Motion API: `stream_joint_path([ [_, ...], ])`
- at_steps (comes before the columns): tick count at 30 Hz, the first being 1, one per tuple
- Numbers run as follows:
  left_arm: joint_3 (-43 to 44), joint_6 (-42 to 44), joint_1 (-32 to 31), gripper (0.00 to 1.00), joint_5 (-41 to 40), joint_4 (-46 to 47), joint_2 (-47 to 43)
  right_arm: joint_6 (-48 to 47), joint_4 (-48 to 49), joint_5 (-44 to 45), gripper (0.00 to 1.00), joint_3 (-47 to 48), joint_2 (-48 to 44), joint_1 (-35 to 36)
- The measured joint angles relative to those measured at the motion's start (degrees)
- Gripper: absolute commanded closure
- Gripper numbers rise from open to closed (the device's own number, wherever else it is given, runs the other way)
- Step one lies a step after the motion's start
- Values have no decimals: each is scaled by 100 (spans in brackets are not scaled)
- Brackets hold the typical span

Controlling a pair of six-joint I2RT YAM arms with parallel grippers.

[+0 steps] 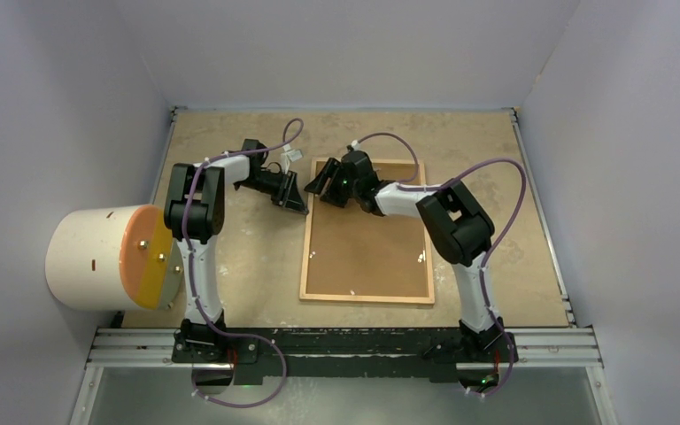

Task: Put the photo into the frame
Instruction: Install the photo frame at the center of the board.

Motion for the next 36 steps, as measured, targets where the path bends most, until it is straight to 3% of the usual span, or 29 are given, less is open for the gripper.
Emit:
stream_joint_path([
  [21, -24, 11, 0, 74, 2, 22, -11, 452, 208, 107, 40, 223, 269, 13],
  [36, -98, 96, 26, 74, 46, 59, -37, 1508, 431, 1270, 38, 70, 240, 376],
])
